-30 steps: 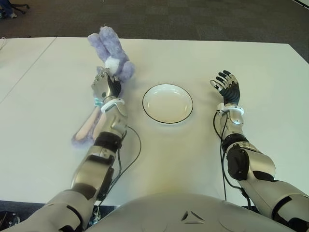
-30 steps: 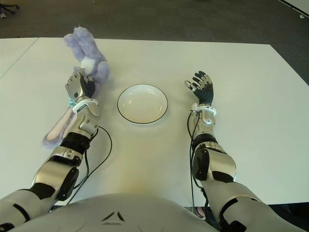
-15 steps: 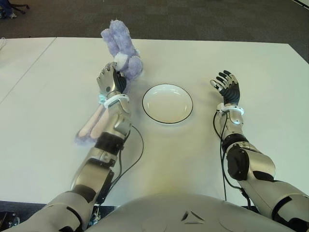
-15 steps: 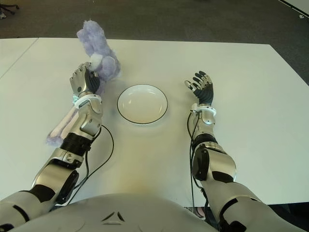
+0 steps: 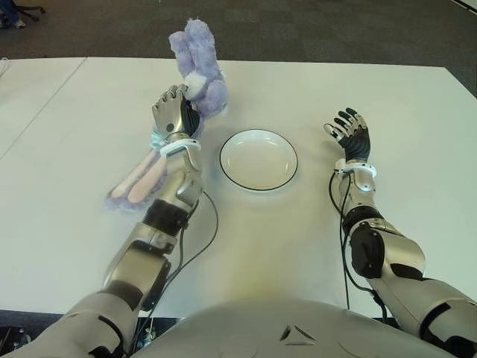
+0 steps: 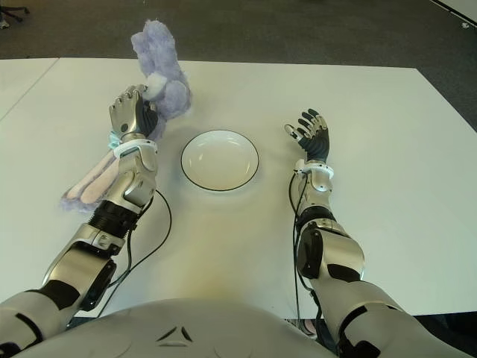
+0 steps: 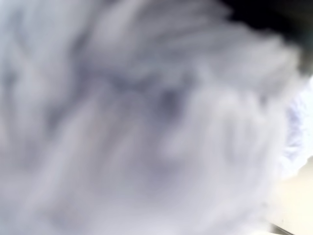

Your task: Put the doll into the plate.

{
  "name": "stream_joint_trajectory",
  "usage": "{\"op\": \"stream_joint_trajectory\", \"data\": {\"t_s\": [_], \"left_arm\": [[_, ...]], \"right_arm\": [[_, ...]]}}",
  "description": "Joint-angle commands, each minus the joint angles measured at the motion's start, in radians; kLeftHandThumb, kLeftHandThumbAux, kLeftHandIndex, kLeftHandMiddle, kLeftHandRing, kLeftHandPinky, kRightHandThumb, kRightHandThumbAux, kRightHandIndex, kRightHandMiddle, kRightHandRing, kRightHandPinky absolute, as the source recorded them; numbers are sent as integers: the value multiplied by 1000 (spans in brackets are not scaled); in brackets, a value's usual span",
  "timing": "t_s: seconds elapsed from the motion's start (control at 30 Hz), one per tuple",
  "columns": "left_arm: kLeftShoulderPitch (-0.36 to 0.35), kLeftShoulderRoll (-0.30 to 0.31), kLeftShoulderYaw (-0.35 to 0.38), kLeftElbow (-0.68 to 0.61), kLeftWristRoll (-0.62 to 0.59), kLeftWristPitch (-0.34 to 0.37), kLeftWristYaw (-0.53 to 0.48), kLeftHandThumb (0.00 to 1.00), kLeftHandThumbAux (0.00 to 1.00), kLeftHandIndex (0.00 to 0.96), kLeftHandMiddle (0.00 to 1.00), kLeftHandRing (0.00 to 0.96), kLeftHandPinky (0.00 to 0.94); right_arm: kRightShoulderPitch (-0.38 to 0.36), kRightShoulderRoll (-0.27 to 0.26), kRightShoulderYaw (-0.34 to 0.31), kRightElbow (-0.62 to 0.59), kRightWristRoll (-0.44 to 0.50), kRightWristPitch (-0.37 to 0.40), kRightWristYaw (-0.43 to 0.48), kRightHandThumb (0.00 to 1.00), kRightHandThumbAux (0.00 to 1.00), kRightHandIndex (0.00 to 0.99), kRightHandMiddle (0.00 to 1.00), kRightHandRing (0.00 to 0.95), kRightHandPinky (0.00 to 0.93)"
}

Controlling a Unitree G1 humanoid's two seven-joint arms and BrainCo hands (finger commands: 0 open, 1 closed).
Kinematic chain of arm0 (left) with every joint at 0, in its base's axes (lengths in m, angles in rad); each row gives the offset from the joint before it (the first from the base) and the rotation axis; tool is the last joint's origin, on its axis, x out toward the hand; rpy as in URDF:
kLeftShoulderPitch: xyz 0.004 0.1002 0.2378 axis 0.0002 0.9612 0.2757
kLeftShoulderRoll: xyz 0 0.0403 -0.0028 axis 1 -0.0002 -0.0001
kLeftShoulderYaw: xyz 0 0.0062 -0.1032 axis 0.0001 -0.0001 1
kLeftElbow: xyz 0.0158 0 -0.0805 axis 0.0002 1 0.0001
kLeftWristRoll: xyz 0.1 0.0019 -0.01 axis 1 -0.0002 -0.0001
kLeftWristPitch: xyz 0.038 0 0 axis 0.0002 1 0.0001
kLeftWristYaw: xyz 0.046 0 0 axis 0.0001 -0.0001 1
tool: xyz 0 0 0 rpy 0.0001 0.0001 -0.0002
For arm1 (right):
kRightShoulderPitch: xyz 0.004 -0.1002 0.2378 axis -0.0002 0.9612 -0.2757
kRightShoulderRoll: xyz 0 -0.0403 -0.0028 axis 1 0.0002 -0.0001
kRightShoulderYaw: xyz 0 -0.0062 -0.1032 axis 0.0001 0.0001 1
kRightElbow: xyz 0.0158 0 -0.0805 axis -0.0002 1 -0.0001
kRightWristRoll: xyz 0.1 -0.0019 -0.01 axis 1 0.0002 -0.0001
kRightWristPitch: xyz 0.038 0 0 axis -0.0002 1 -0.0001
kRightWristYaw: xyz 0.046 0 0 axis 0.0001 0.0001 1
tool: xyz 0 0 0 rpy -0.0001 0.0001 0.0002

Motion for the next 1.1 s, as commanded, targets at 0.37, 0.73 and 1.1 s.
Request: {"op": "stream_joint_trajectory", "data": {"t_s": [0.37,0.73,1.1], "left_arm": [[-51,77,-93,-97,150,5,-129,853,666,401,548,808,825],[-40,105,-128,-187,218,-2,-201,854,665,403,550,812,826],[-17,121,-170,-277,301,-17,-291,855,664,404,552,824,851]], "right_arm": [[200,82,15,137,-5,137,-31,86,885,164,201,198,205],[197,82,22,138,-6,141,-35,84,893,165,210,207,223],[196,82,20,138,1,140,-28,91,894,163,209,207,220]]}}
